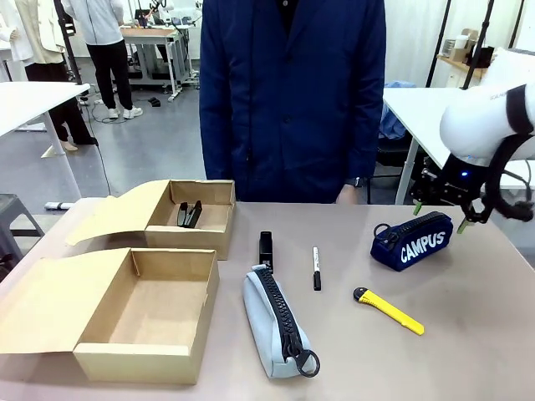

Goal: Place items inside the box.
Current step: Pick up a Pencil pouch or Stapler and place it inside the Mailer Box closest to the robot.

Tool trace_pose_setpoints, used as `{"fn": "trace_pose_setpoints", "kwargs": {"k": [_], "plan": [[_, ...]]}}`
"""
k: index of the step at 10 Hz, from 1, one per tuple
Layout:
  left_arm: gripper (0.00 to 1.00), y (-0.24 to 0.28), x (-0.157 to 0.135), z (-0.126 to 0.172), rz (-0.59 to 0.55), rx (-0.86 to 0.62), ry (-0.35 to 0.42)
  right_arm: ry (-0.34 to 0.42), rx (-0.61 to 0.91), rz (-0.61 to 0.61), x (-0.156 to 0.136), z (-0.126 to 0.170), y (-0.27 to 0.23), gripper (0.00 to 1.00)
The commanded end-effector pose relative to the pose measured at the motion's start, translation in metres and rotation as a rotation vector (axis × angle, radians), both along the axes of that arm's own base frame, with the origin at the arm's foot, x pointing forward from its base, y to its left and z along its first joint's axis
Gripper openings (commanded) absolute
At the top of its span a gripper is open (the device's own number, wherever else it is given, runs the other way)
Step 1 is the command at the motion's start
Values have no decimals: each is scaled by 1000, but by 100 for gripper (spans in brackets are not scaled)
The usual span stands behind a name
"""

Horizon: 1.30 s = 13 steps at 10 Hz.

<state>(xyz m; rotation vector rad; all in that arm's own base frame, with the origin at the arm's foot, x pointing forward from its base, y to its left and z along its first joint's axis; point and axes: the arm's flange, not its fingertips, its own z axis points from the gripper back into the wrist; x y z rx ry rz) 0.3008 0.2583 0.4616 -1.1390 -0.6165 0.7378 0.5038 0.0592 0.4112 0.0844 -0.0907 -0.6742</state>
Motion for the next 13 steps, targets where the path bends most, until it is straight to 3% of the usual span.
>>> {"fn": "trace_pose_setpoints", "kwargs": {"k": [1,2,5,10,13], "plan": [[100,0,-1,2,-4,-7,-10,36,-117,-499,18,2,44,100],[100,0,-1,2,-4,-7,-10,11,-122,-545,21,-1,52,100],[100,0,-1,2,-4,-7,-10,61,-107,-638,38,-11,57,100],[100,0,-1,2,-4,-7,-10,46,-113,-588,48,-21,51,100],[100,0,-1,2,-4,-7,-10,104,-121,-605,64,-61,32,100]]}}
